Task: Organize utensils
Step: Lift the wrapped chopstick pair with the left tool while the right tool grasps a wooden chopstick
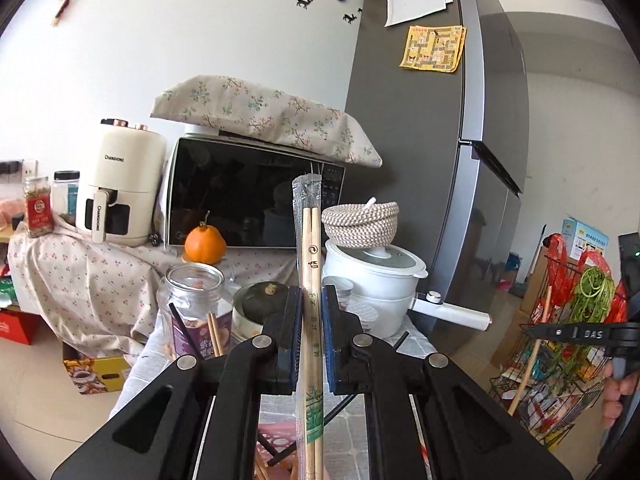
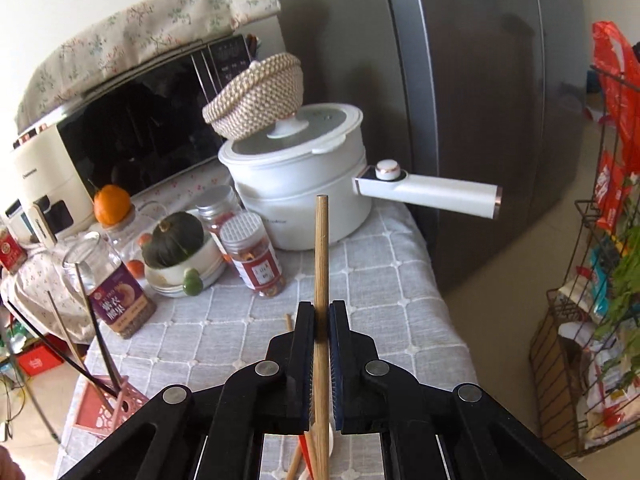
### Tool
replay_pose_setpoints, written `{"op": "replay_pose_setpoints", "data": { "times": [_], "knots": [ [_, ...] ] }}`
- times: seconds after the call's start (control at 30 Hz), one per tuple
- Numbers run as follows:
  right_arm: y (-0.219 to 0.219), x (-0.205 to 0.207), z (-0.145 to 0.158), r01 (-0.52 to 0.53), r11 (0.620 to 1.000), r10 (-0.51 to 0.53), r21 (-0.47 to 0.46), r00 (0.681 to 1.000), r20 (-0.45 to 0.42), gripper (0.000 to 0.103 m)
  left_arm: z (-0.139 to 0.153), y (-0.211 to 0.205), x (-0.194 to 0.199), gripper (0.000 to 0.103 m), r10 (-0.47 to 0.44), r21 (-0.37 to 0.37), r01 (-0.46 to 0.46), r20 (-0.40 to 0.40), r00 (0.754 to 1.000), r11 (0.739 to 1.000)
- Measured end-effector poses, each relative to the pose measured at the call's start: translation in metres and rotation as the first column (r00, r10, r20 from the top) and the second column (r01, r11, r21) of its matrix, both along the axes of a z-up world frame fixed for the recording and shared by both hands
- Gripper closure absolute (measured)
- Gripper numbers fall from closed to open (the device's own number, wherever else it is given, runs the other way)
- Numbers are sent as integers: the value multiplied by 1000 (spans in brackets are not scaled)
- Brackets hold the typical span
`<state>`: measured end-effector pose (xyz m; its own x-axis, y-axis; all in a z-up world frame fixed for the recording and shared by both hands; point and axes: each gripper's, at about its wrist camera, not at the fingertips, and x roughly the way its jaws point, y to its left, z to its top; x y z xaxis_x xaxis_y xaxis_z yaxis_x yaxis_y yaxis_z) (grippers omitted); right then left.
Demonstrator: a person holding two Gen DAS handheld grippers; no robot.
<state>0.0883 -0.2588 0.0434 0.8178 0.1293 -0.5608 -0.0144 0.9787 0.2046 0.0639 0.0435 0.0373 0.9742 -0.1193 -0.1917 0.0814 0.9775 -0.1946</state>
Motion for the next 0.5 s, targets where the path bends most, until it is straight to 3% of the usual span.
{"op": "replay_pose_setpoints", "data": {
  "times": [0.3, 0.5],
  "knots": [
    [1, -27, 18, -30, 995, 23, 99, 997, 67, 98, -29, -8, 37, 93, 123, 34, -123, -4, 992, 992],
    [16, -31, 22, -78, 992, 70, 101, 994, 87, 98, -50, -13, 50, 93, 141, 69, -138, -50, 989, 988]
  ]
}}
